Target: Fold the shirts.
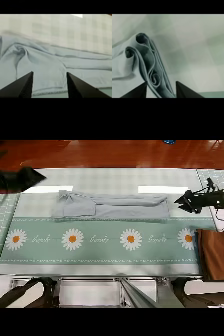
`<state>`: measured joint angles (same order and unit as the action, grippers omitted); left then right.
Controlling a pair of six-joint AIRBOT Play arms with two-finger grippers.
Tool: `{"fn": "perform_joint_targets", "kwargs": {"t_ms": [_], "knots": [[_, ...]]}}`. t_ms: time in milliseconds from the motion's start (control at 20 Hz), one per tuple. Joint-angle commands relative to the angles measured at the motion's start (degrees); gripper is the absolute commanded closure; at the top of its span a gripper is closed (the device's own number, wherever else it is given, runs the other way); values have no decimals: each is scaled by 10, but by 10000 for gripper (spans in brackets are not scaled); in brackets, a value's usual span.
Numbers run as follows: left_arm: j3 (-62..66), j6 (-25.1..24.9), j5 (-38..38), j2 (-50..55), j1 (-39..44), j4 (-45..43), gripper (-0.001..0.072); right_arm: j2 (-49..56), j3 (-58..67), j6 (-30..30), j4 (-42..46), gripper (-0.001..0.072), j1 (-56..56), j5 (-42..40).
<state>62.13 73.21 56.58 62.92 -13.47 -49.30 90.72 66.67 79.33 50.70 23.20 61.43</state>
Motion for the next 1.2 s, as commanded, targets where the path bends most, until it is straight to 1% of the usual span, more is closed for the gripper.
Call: {"fn": "perform_joint_targets", "kwargs": {"t_ms": [0,100,300,400,500,550,600,650,700,800,850,900,950,1100,1150], "knots": [[-181,2,-115,-102,50,-3,199,18,-8,-16,-26,284,-31,-19],[-213,1,-105,-99,63,5,199,34,-5,-16,-37,284,-40,-27],[-218,1,-98,-79,85,12,199,69,-5,-15,-48,284,-70,-37],[-218,1,-98,-70,96,13,199,87,-5,-21,-82,289,-89,-38],[-218,1,-99,-59,105,14,199,91,-5,-42,-119,305,-113,-41],[-218,1,-99,-54,110,14,199,91,-2,-45,-124,389,-124,-41],[-218,1,-99,-49,113,14,199,91,5,-45,-125,503,-134,-40],[-218,1,-100,-45,115,16,200,91,12,-49,-124,643,-141,-35],[-218,1,-101,-40,115,20,200,91,22,-56,-128,695,-144,-25],[-218,0,-101,-36,115,28,205,85,39,-58,-133,695,-143,8],[-218,1,-101,-36,115,28,291,71,42,-59,-132,695,-138,18],[-218,0,-101,-36,115,29,469,51,41,-59,-124,695,-131,27],[-218,-2,-101,-36,115,35,684,28,41,-59,-112,695,-124,39],[-203,-41,-101,-25,129,89,685,-73,26,-59,-48,695,-100,87],[-186,-40,-105,-9,146,95,686,-112,11,-59,-35,695,-92,97]]}}
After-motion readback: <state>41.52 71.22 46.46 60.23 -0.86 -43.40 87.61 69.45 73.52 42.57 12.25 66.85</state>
